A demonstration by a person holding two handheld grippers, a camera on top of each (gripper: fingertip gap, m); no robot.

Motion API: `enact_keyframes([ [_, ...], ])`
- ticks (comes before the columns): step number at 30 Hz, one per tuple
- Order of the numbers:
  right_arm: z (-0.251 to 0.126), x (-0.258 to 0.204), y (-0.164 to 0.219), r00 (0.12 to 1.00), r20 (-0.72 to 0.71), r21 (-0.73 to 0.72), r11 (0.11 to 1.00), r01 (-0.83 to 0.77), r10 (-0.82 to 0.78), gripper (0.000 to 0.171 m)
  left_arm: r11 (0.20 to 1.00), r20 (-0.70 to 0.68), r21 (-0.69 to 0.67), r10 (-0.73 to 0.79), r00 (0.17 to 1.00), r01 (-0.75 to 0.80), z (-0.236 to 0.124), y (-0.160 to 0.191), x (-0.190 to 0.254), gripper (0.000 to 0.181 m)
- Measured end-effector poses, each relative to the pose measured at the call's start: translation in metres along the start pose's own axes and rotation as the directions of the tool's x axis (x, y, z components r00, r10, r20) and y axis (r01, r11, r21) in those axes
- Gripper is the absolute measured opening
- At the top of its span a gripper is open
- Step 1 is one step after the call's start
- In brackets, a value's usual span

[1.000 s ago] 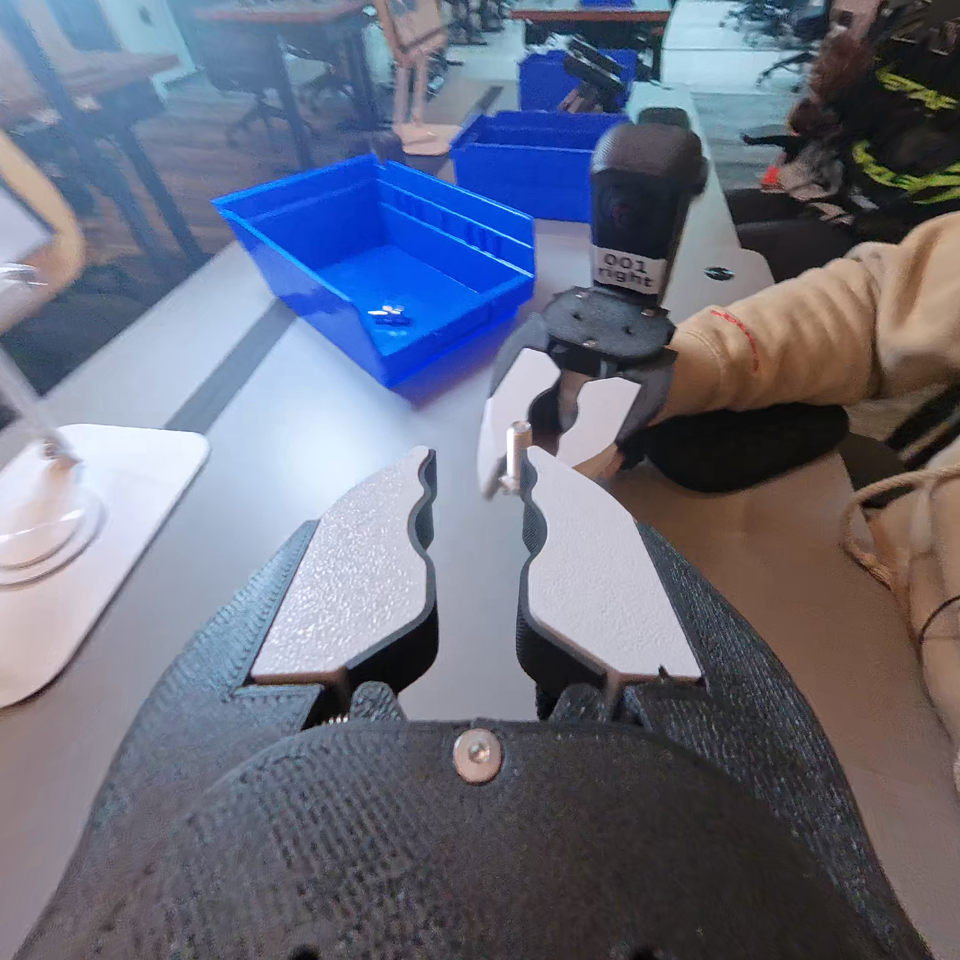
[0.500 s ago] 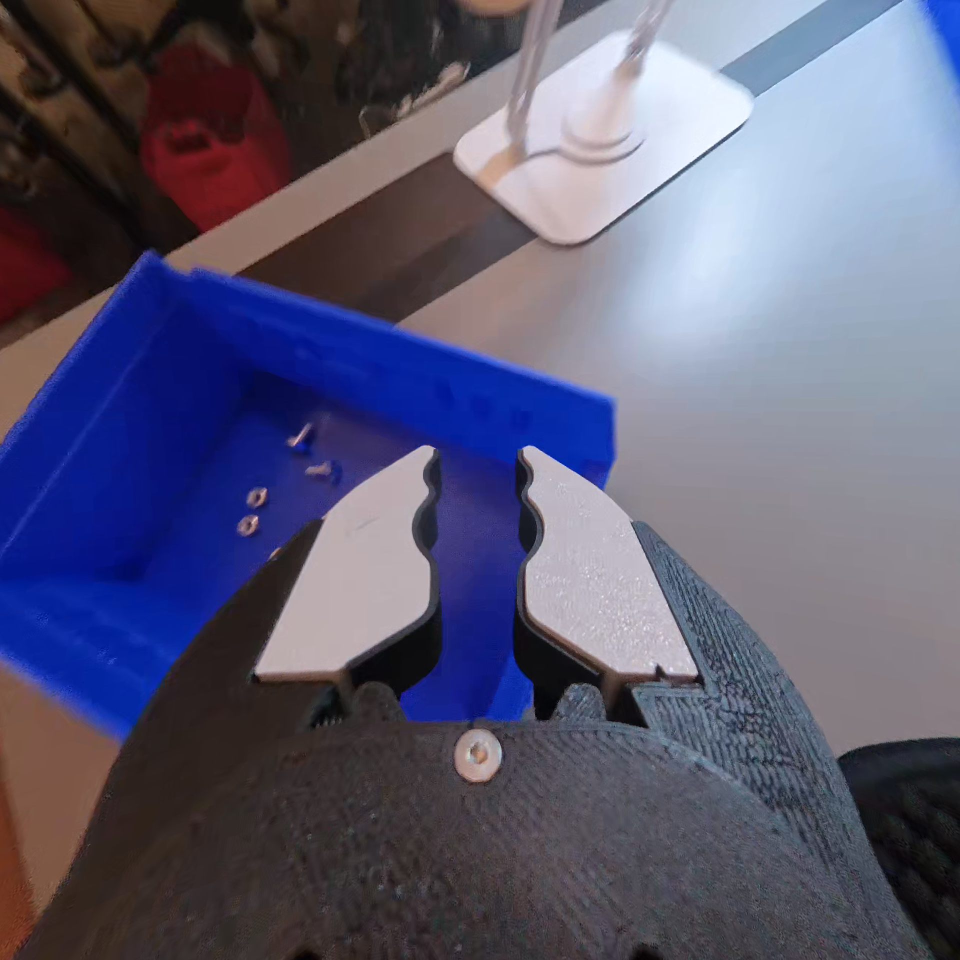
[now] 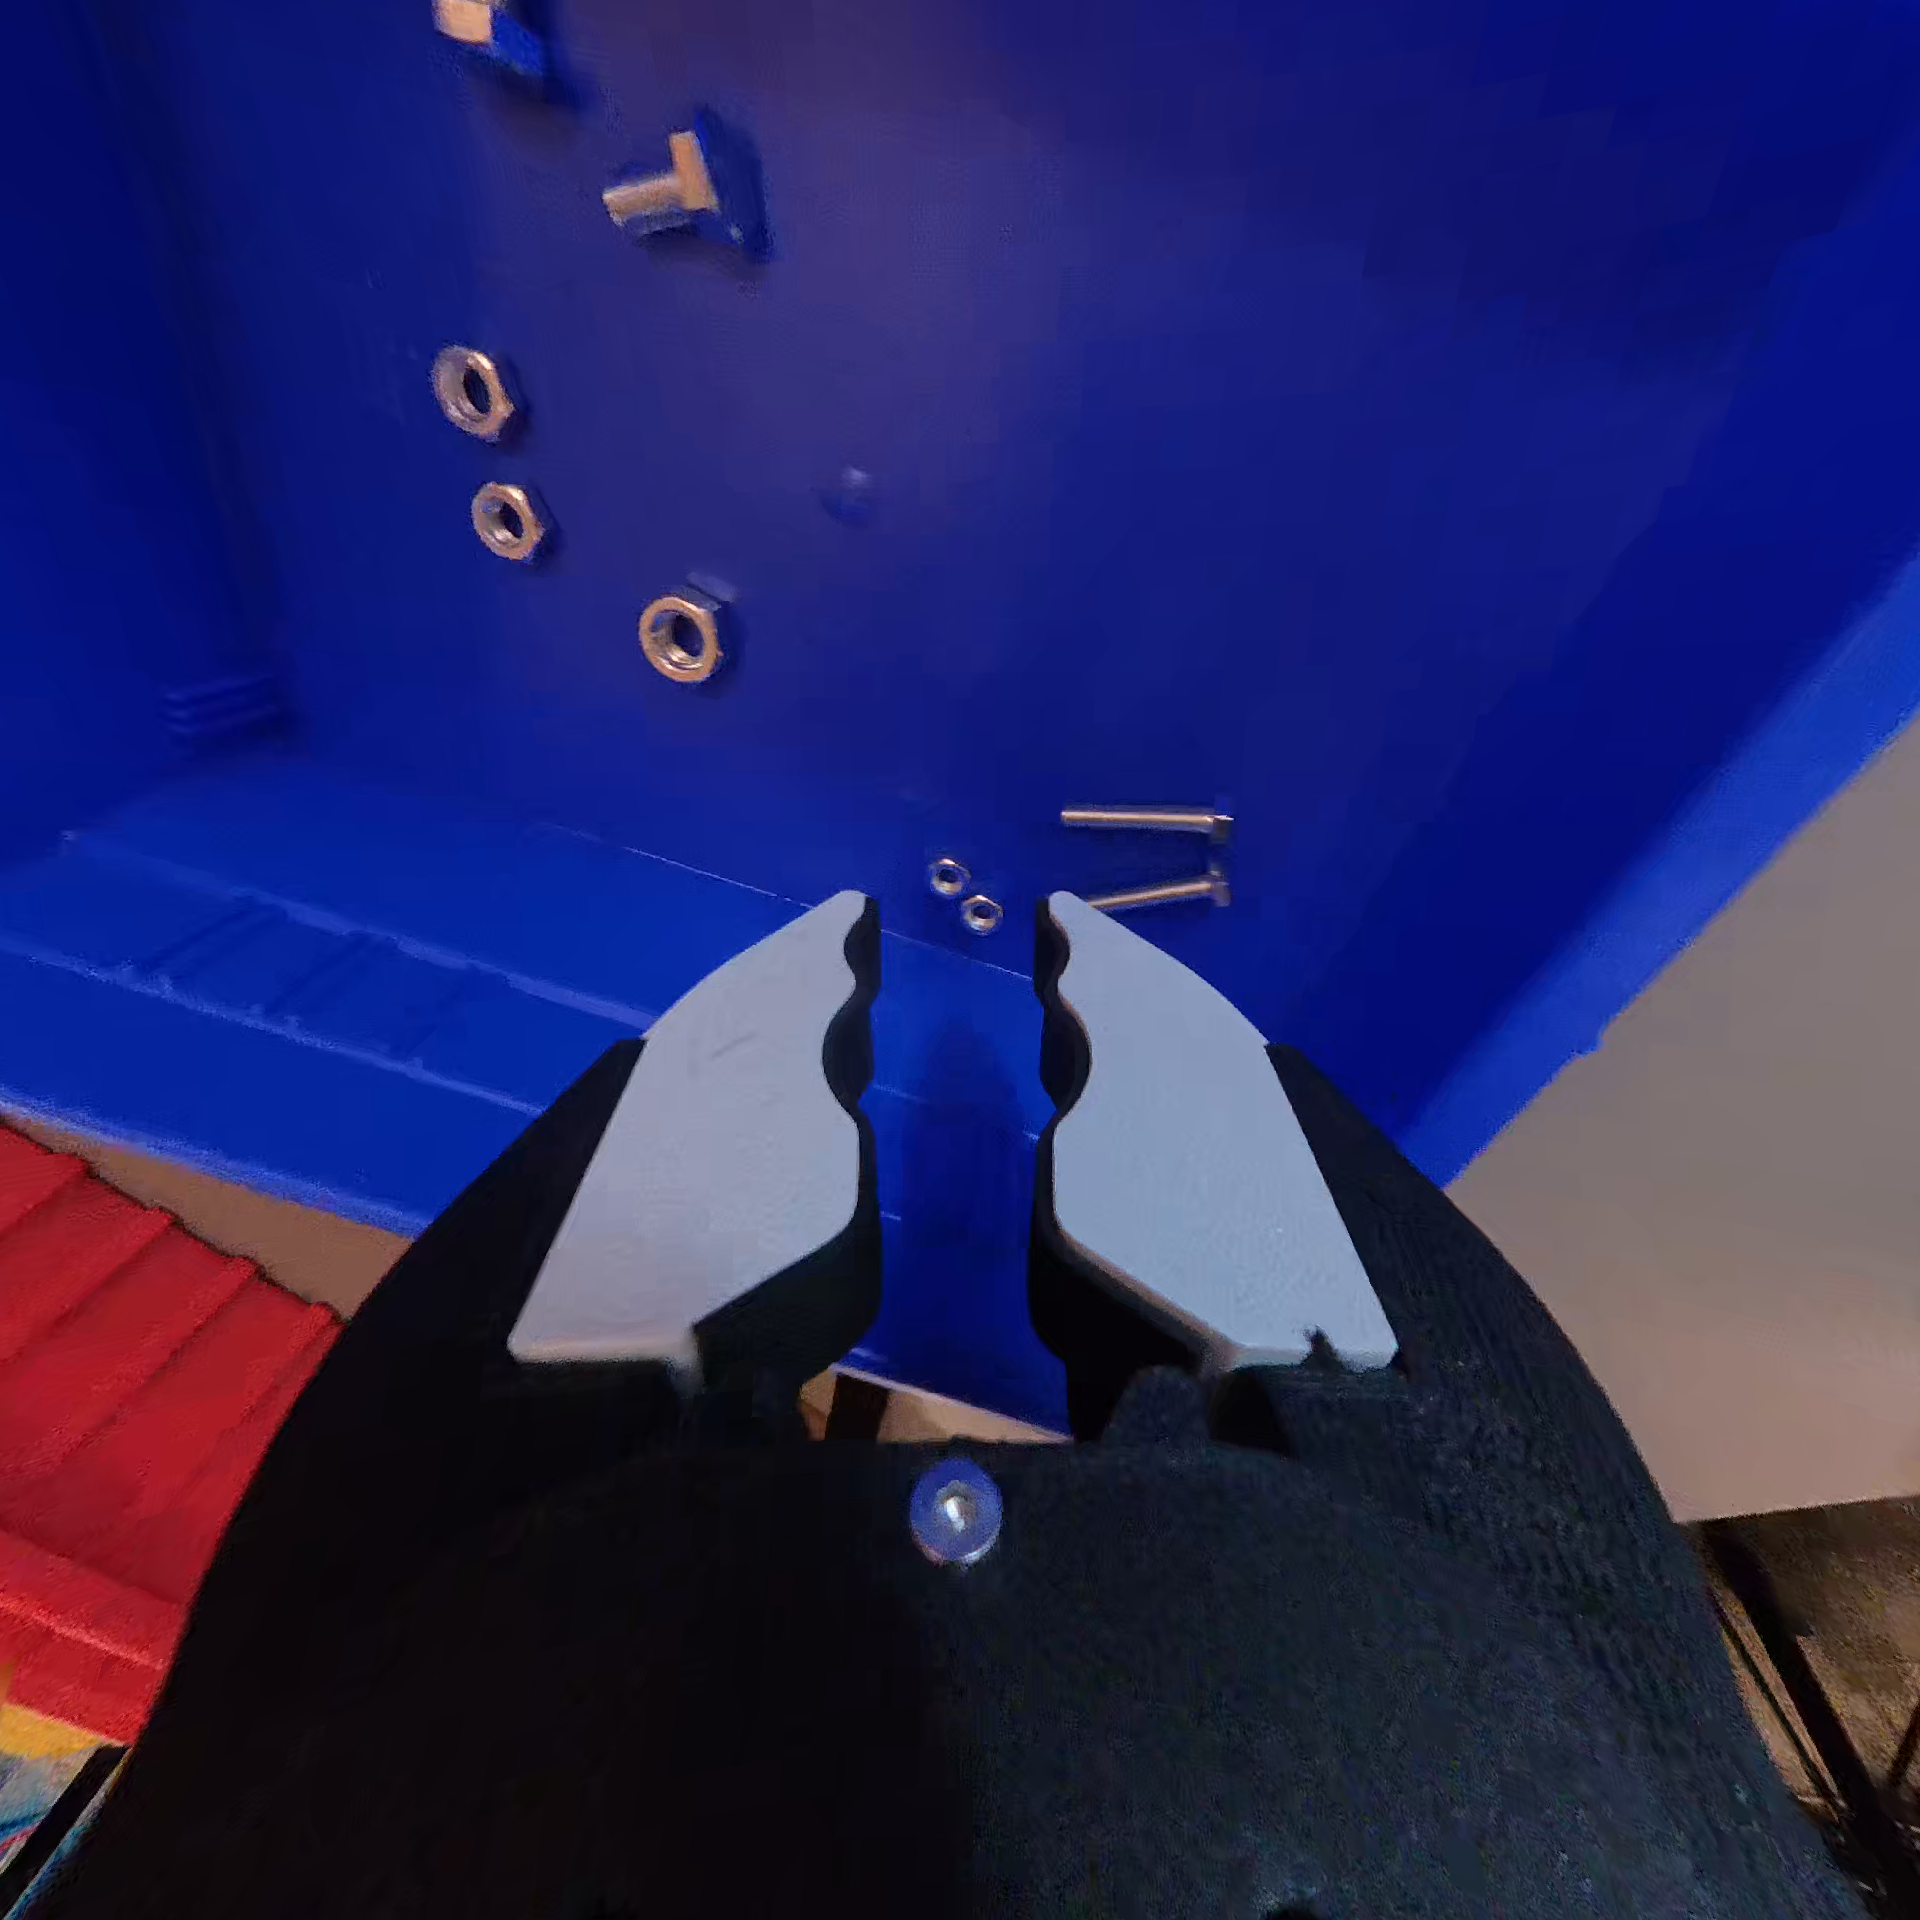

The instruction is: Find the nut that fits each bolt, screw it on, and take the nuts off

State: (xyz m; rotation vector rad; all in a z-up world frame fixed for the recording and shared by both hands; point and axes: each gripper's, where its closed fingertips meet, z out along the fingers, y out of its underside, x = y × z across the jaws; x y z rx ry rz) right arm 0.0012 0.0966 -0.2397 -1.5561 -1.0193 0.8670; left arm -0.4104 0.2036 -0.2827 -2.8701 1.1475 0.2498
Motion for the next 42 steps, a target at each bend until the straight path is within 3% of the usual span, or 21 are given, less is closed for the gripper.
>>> enact_keyframes([
  [9, -0.001, 0.007, 0.004, 1.0, -0.008, -0.009, 1.0, -0.015, 0.015, 0.019, 0.978, -0.013, 0.043, -0.206, 0.978, 0.206, 0.027, -0.034, -0.049, 0.032],
  [13, -0.003, 0.011, 0.003, 0.999, -0.012, 0.002, 0.999, -0.032, 0.032, 0.019, 0.95, -0.07, 0.025, -0.31, 0.948, 0.312, 0.041, -0.043, -0.056, 0.035],
  [18, -0.004, 0.013, 0.003, 0.999, -0.003, 0.012, 0.999, -0.045, 0.045, 0.019, 0.923, -0.157, -0.055, -0.385, 0.91, 0.381, 0.05, -0.044, -0.047, 0.02],
  [22, -0.004, 0.013, 0.002, 0.999, -0.009, 0.013, 0.999, -0.037, 0.037, 0.019, 0.922, -0.158, -0.078, -0.387, 0.908, 0.379, 0.049, -0.041, -0.042, 0.019],
  [25, -0.004, 0.012, 0.001, 0.999, -0.021, 0.017, 0.999, -0.031, 0.031, 0.019, 0.961, -0.164, -0.01, -0.273, 0.948, 0.275, 0.027, -0.051, -0.022, 0.019],
  [30, 0.002, 0.006, -0.001, 0.999, -0.004, 0.02, 0.999, -0.036, 0.036, 0.019, 0.966, -0.201, 0.252, 0.118, 0.972, -0.065, -0.077, -0.096, 0.079, 0.018],
  [32, 0.006, 0.0, -0.003, 0.999, 0.014, 0.026, 0.999, -0.047, 0.047, 0.019, 0.909, -0.202, 0.336, 0.326, 0.924, -0.247, -0.116, -0.111, 0.143, 0.019],
  [35, 0.009, -0.01, -0.005, 0.998, 0.038, 0.023, 0.998, -0.057, 0.056, 0.019, 0.766, -0.182, 0.429, 0.592, 0.785, -0.479, -0.155, -0.13, 0.234, 0.019],
  [39, 0.009, -0.017, -0.007, 0.999, -0.006, -0.011, 0.999, -0.036, 0.036, 0.019, 0.643, -0.181, 0.482, 0.737, 0.651, -0.595, -0.18, -0.159, 0.313, 0.019],
  [42, 0.004, -0.017, -0.011, 0.998, -0.045, -0.032, 0.999, -0.039, 0.038, 0.019, 0.578, -0.15, 0.458, 0.799, 0.582, -0.675, -0.181, -0.175, 0.344, 0.019],
])
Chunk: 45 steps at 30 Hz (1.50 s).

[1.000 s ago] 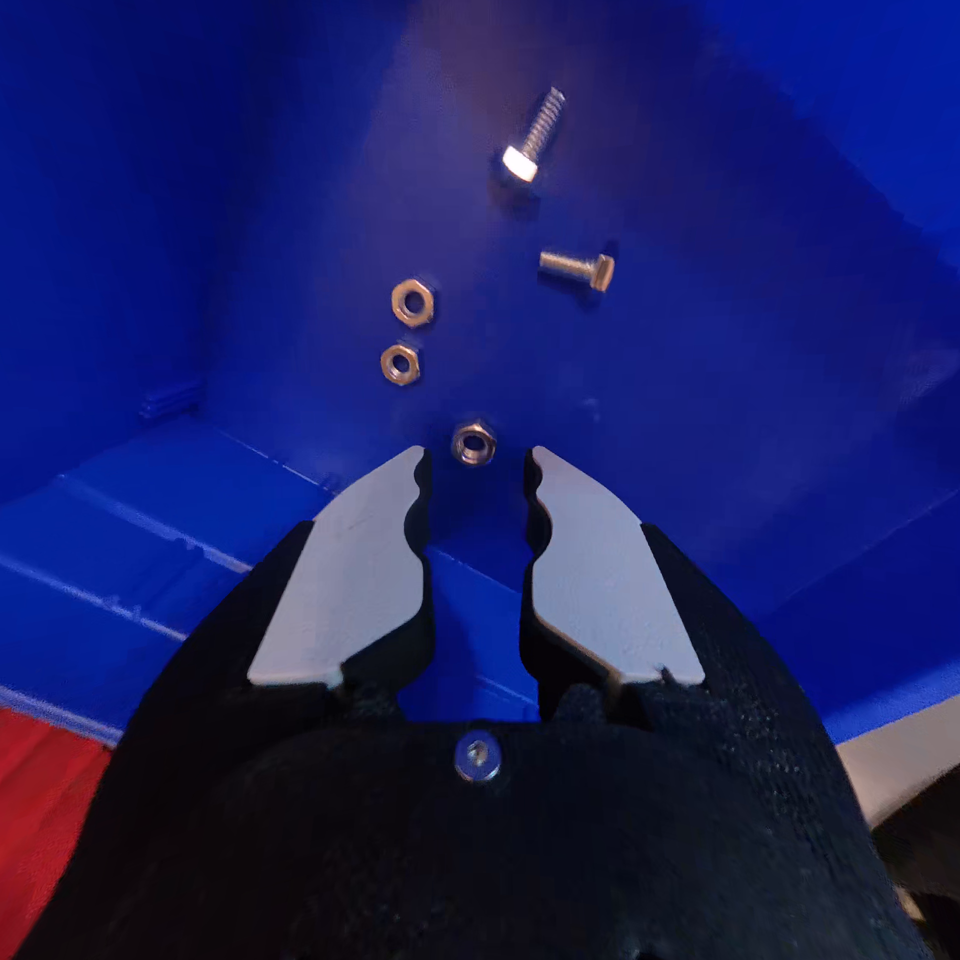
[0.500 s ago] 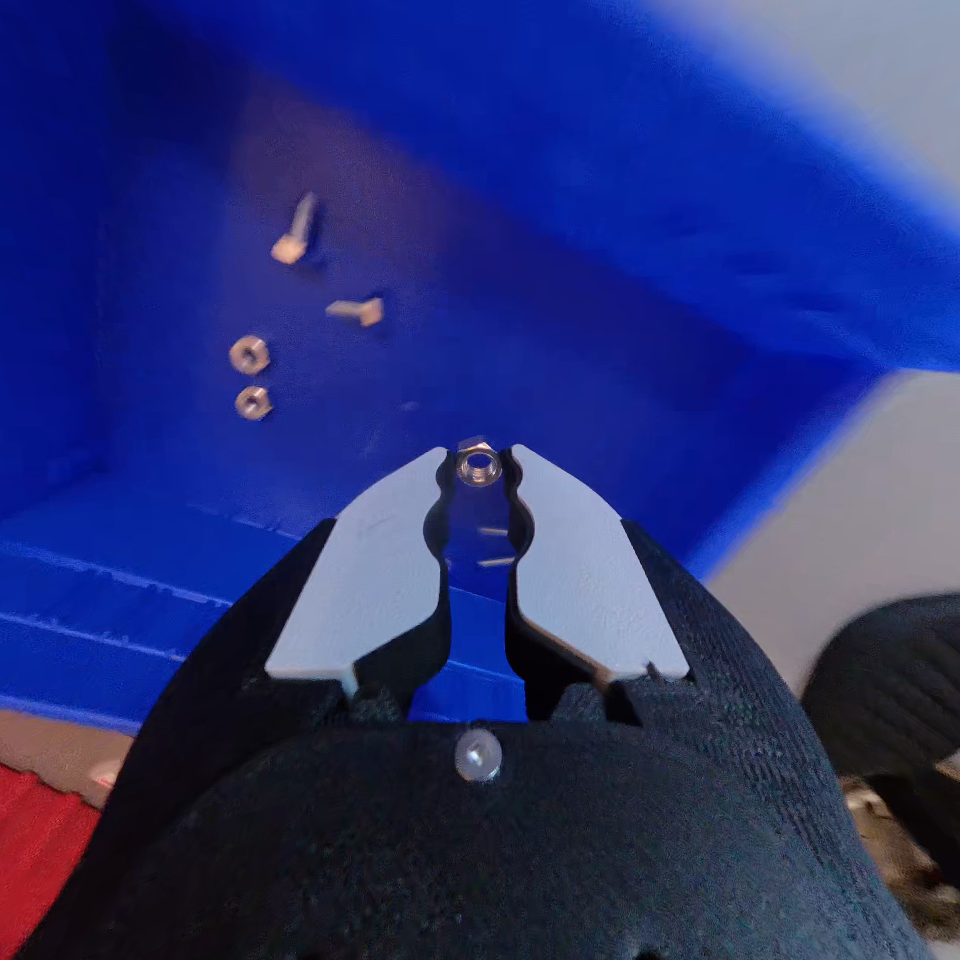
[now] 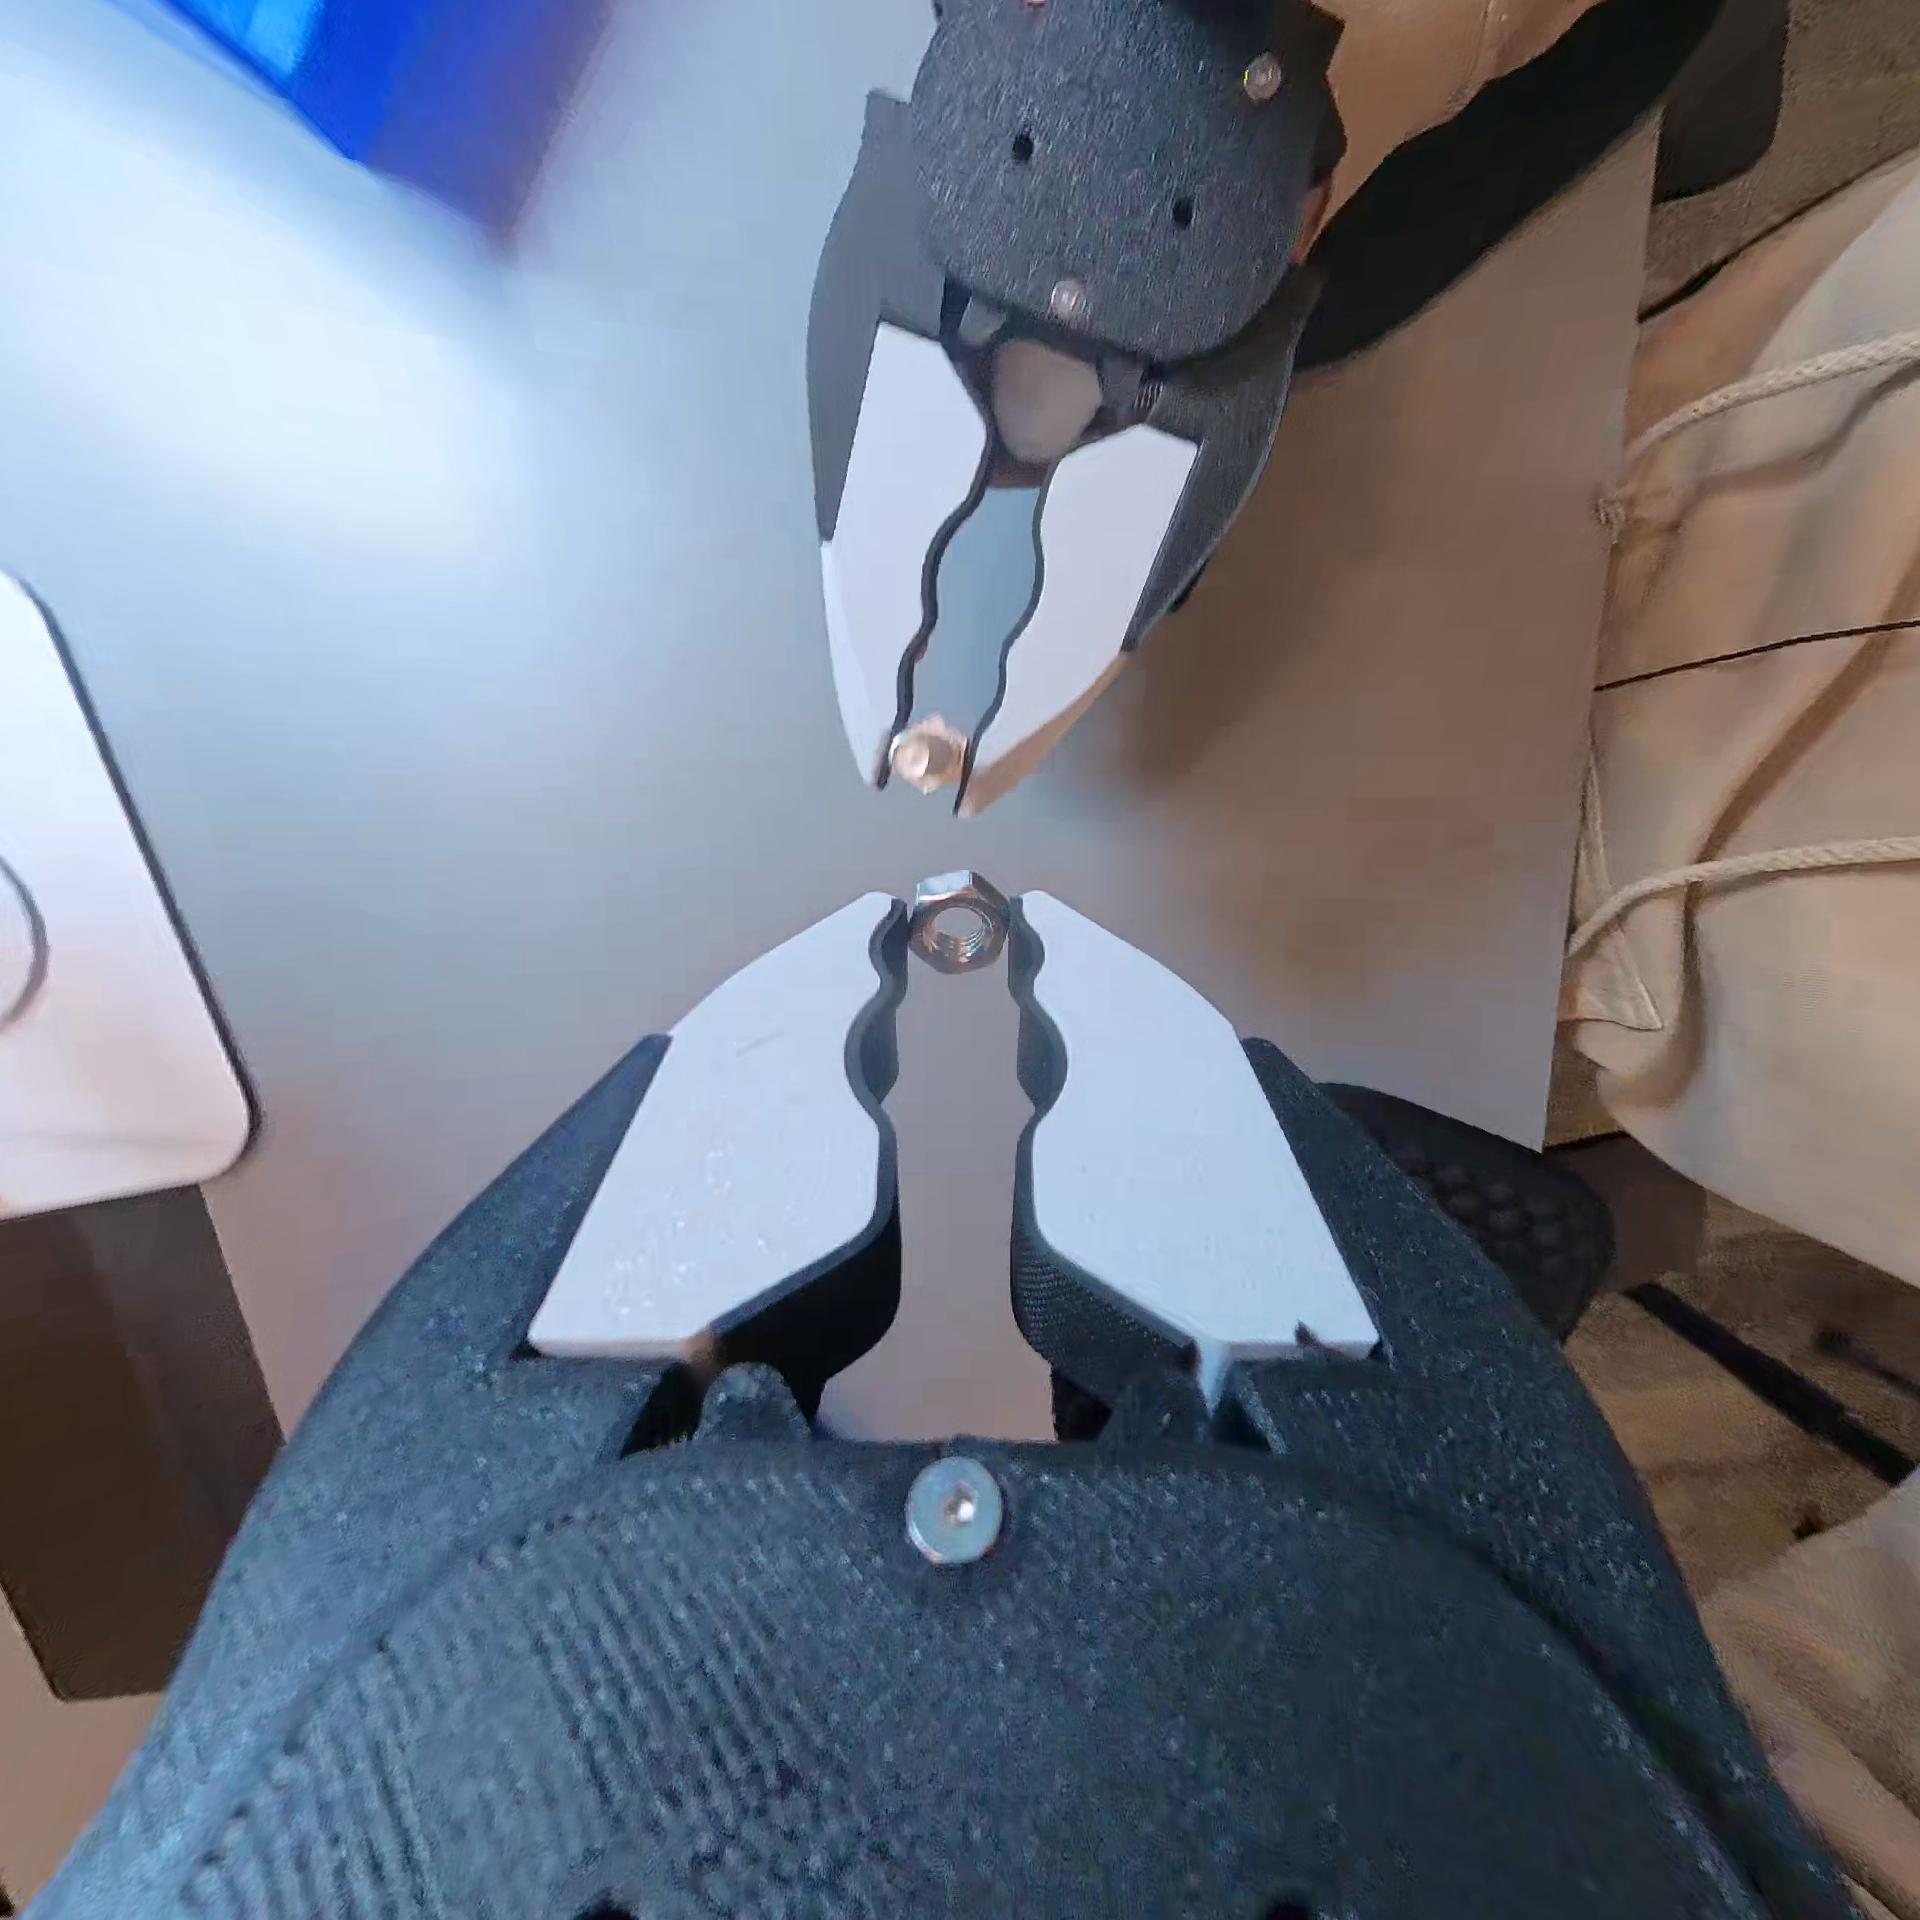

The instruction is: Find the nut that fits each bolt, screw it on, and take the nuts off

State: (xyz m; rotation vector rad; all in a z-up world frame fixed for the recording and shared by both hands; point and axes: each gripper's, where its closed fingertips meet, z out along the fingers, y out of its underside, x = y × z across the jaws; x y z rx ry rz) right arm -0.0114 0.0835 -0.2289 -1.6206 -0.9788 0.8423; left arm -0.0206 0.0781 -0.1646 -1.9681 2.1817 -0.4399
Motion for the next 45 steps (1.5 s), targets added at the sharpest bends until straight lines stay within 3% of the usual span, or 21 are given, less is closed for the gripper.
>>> enact_keyframes([
  [5, -0.006, 0.005, -0.007, 0.999, -0.026, 0.014, 1.0, 0.025, -0.025, 0.019, 0.996, -0.016, -0.069, 0.062, 0.998, -0.063, 0.016, -0.022, -0.003, 0.019],
  [15, -0.01, 0.013, -0.006, 0.995, -0.066, 0.005, 0.997, 0.077, -0.076, 0.019, 0.985, -0.06, -0.14, 0.09, 0.994, -0.097, 0.032, -0.03, -0.012, 0.019],
  [28, 0.001, 0.014, 0.019, 0.998, -0.047, -0.115, 0.993, 0.031, -0.036, 0.019, 0.956, -0.082, -0.248, 0.141, 0.987, -0.157, 0.053, -0.015, -0.017, 0.019],
  [45, 0.005, 0.012, 0.023, 0.997, -0.042, -0.11, 0.992, 0.057, -0.062, 0.019, 0.962, -0.072, -0.22, 0.151, 0.986, -0.164, 0.058, -0.011, -0.014, 0.018],
])
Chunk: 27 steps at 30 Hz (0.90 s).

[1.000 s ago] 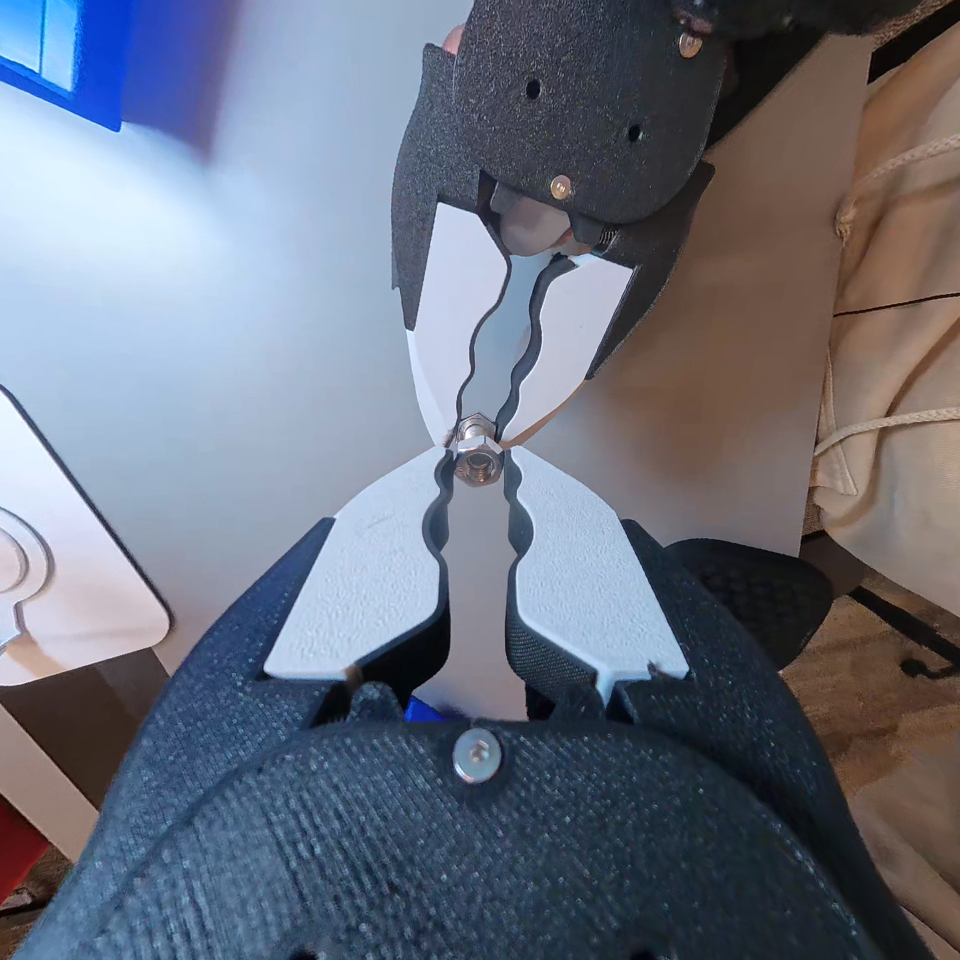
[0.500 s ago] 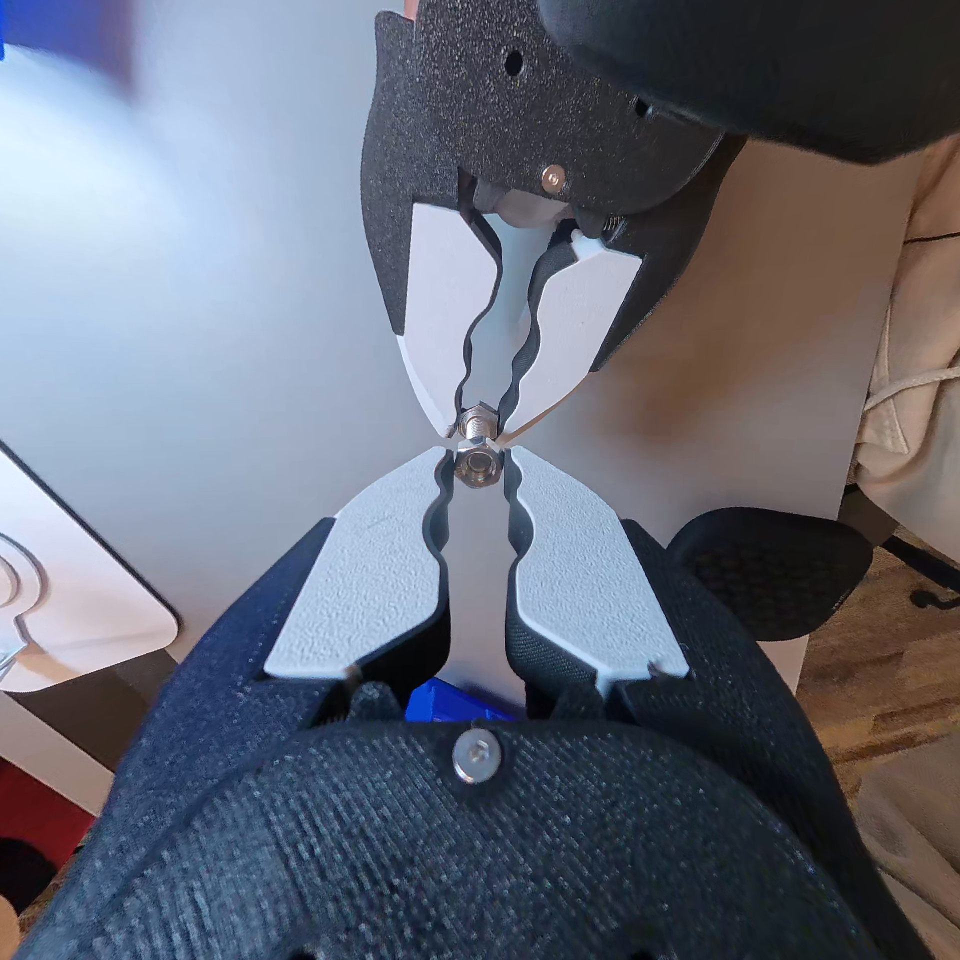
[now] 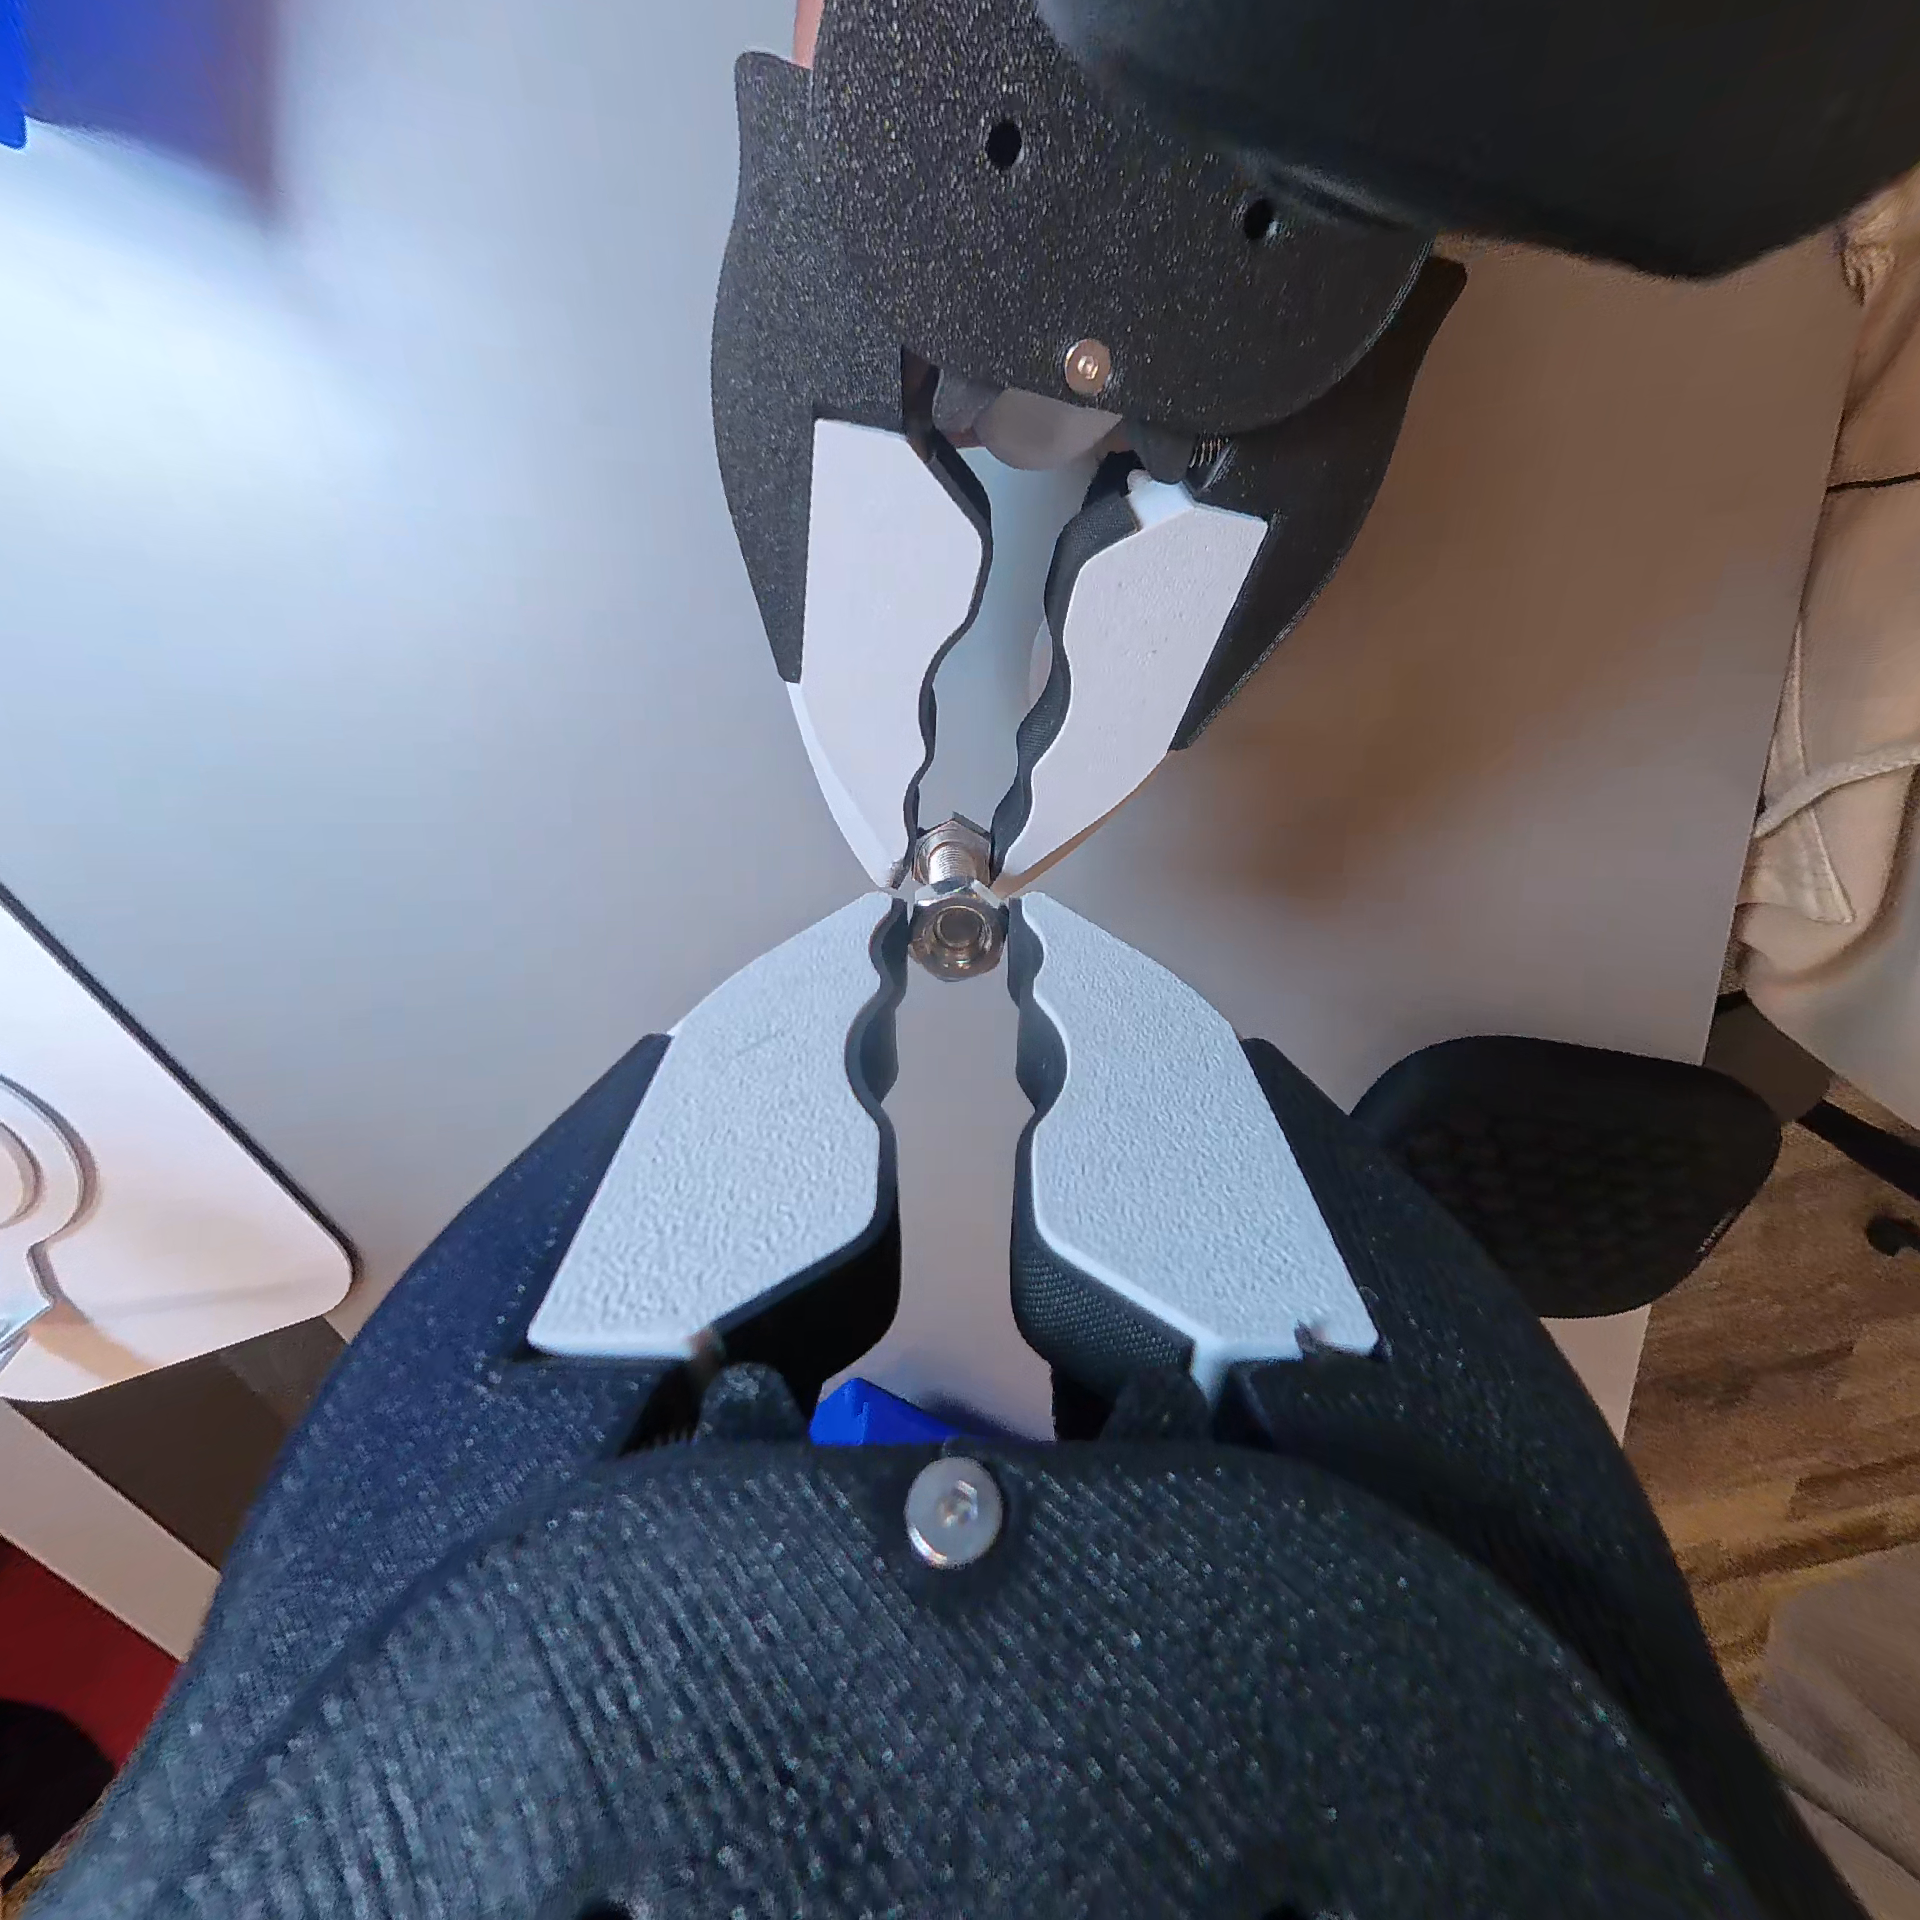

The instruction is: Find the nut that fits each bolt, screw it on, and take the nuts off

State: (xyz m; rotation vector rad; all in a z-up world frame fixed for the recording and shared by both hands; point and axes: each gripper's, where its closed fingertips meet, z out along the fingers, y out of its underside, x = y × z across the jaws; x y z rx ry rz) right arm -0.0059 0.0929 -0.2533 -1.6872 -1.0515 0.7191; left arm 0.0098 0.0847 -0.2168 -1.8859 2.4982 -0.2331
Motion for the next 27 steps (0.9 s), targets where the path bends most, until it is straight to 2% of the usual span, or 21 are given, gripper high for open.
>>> enact_keyframes([
  [27, 0.0012, 0.0011, -0.002, 1.0, -0.012, 0.026, 1.0, 0.015, -0.015, 0.019, 0.993, 0.043, 0.12, -0.012, 0.999, 0.007, -0.0026, 0.002, 0.0018, 0.021],
])
